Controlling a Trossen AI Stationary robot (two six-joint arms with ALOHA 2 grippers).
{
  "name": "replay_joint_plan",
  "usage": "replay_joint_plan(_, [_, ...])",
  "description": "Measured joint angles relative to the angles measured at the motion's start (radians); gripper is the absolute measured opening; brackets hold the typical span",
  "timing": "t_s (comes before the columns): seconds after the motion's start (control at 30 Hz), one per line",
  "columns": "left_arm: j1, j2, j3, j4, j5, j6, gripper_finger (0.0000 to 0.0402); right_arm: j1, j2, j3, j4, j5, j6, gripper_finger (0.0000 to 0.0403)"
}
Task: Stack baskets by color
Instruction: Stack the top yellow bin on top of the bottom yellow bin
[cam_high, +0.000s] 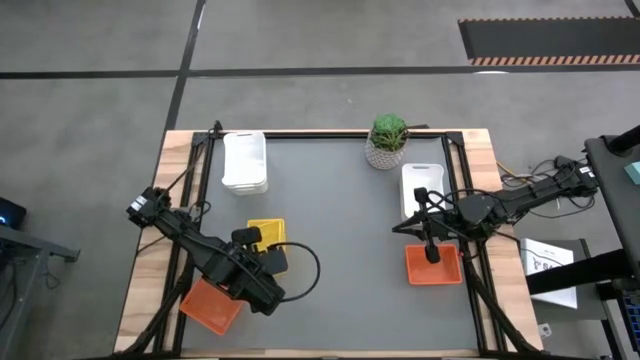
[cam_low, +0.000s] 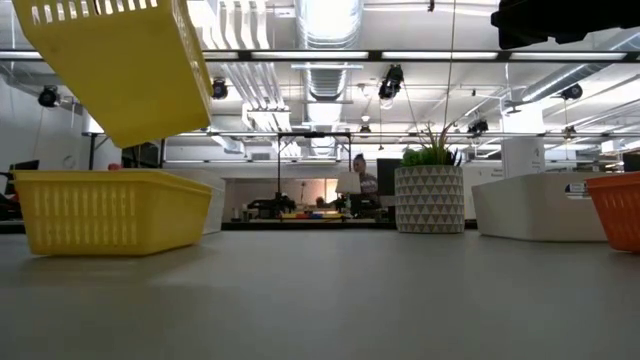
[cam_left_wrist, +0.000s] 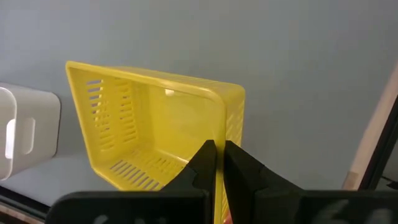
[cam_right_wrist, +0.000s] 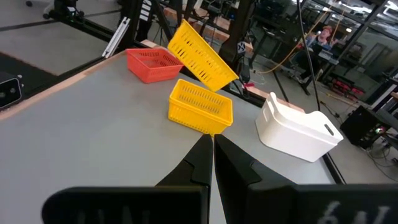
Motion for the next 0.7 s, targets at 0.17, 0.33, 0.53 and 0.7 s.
replay_joint_plan(0.17, [0.000, 0.000, -0.021, 0.000, -0.004, 0.001, 0.0000, 0.000, 0.000, -0.001, 0.000, 0.000, 0.000, 0.0009])
replay_joint_plan(0.33, [0.000, 0.000, -0.057, 0.000, -0.004, 0.010, 0.0000, 0.000, 0.000, -0.002, -0.008, 0.000, 0.000, 0.0009])
replay_joint_plan(0.53, [0.000, 0.000, -0.066, 0.000, -0.043, 0.010, 0.0000, 0.000, 0.000, -0.002, -0.010, 0.000, 0.006, 0.0009])
replay_joint_plan(0.7, [0.000, 0.000, -0.066, 0.000, -0.063, 0.030, 0.0000, 0.000, 0.000, -0.002, -0.016, 0.000, 0.006, 0.0009])
